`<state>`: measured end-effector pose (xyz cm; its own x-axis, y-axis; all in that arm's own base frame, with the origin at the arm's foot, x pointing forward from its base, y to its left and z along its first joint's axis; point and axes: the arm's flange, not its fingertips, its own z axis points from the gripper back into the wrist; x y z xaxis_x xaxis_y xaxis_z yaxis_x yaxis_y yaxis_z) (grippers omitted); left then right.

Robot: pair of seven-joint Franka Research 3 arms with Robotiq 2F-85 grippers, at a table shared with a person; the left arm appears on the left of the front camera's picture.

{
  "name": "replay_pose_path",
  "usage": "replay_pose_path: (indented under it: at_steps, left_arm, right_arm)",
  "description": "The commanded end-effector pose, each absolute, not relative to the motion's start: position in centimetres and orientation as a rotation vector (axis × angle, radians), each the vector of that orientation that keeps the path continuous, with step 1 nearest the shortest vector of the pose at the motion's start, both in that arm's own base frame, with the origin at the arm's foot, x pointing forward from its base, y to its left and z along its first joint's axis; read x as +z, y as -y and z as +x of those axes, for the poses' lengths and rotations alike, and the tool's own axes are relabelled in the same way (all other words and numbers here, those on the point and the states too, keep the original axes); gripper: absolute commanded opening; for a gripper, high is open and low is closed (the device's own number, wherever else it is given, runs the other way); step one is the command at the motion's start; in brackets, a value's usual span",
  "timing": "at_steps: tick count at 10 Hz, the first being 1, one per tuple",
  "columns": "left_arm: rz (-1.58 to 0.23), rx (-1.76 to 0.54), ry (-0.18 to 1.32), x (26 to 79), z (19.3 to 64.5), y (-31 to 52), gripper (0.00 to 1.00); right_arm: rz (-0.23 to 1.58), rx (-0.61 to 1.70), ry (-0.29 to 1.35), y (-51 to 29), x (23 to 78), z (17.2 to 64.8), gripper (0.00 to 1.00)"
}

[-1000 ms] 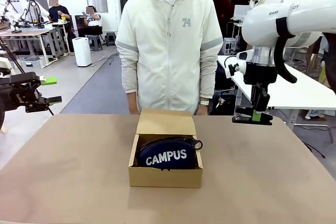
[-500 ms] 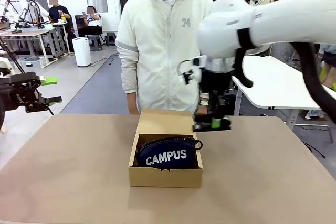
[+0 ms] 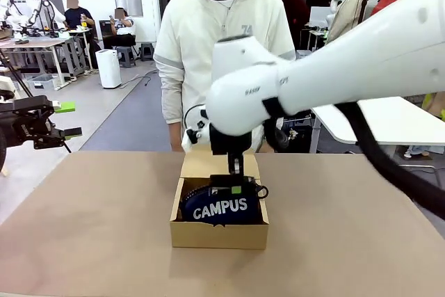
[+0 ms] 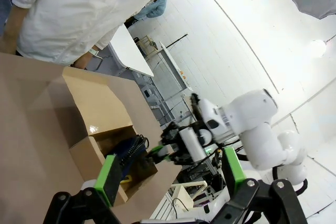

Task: Pack the items into the box.
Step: Pick up the item indicated by the person and place it inside the Mailer Box.

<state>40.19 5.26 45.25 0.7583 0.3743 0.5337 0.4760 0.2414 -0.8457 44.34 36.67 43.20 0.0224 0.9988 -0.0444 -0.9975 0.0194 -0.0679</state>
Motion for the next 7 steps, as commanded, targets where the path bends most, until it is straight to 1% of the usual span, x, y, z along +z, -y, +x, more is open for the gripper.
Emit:
replay_pose_path:
  at_steps: [1,2,3,6,7]
  left_arm:
    - [-1.368,-0.101,0.769,45.3,39.9,-5.5,1.00]
    - [-1.368,-0.101,0.769,45.3,39.9,-5.5,1.00]
    - [-1.368,-0.101,0.769,45.3,39.9,-5.5,1.00]
    - [-1.368,-0.101,0.769,45.3,39.9,-5.5,1.00]
    - [-1.368,-0.101,0.769,45.3,39.9,-5.5,1.00]
  right_arm:
    - [-0.108,1.548,0.038,-36.7,40.3,45.7,0.00]
    - [-0.096,1.554,0.041,-36.8,38.9,46.1,0.00]
    - [-0.049,1.571,0.005,-37.0,37.9,46.2,0.00]
    - [-0.005,1.578,-0.038,-37.2,37.7,45.8,0.00]
    - [0.014,1.575,-0.048,-37.1,37.8,46.0,0.36]
